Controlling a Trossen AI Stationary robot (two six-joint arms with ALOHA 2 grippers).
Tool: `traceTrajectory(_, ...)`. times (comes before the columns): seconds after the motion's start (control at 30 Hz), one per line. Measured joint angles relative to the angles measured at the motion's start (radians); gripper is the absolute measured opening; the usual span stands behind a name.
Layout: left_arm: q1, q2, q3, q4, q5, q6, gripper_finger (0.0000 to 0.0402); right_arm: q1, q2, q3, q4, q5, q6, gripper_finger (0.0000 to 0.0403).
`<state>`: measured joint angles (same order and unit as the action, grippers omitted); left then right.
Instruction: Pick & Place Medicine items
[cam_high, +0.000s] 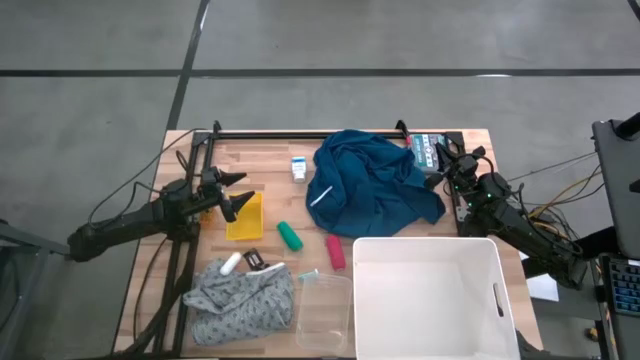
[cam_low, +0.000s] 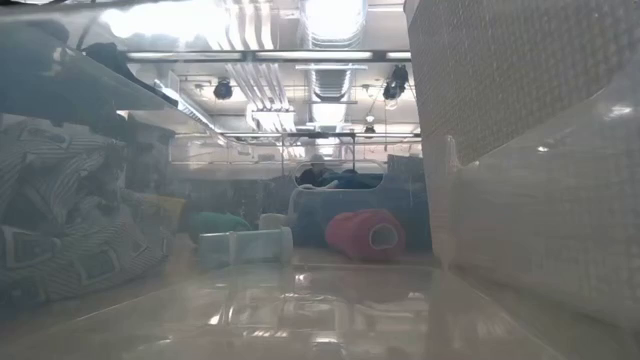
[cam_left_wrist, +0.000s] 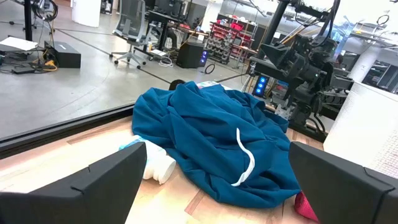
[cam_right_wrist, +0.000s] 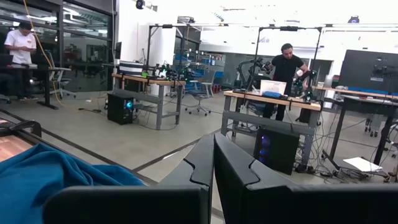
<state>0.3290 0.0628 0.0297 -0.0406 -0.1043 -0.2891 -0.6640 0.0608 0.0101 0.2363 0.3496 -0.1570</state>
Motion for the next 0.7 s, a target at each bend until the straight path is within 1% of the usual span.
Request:
traceTrajectory(0.07,0.0,0.0,0.0,-0.001,0.007,0.0,0.04,0.0,0.0,0.0,0.0,0.0,0.0,0.0008)
traceTrajectory(0.13,0.0,0.0,0.0,-0.006,0.048,0.0,0.04,0.0,0.0,0.0,0.0,0.0,0.0,0.0008)
traceTrajectory(0.2,0.0,0.001,0.0,-0.008,0.063,0.0,0.04,0.0,0.0,0.0,0.0,0.0,0.0,0.0008)
traceTrajectory(0.7,0.0,0.005,0.0,-0.008,0.067,0.0,0.04,0.0,0.0,0.0,0.0,0.0,0.0,0.0008)
